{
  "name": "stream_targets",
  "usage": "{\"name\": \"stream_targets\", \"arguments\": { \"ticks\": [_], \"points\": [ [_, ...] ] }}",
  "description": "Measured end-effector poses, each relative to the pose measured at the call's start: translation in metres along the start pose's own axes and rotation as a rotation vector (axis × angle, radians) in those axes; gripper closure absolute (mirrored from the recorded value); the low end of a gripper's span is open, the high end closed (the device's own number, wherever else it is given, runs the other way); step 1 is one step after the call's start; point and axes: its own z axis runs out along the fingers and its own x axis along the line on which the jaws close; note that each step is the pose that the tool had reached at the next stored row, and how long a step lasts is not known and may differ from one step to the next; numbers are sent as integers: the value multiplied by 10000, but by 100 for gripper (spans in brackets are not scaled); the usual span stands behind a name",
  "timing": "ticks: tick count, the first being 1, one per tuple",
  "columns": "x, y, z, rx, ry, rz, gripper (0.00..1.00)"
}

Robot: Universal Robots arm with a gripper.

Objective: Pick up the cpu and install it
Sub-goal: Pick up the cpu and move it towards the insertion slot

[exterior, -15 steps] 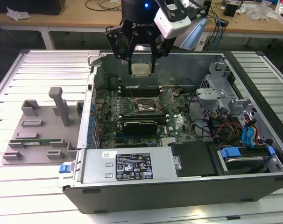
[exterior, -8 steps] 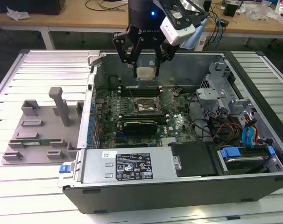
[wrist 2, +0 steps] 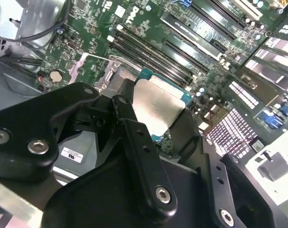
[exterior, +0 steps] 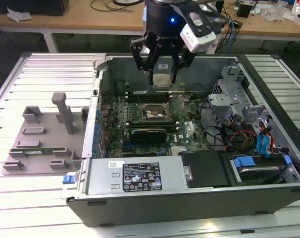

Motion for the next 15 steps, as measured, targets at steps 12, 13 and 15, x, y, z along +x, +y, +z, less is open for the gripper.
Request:
{"name": "stream_targets", "arguments": {
  "ticks": [12,13,15],
  "points": [
    [-244,48,123,0,2,0,45],
    [-262,52,130,-1,2,0,45],
    [-299,61,147,0,3,0,45]
  ]
}}
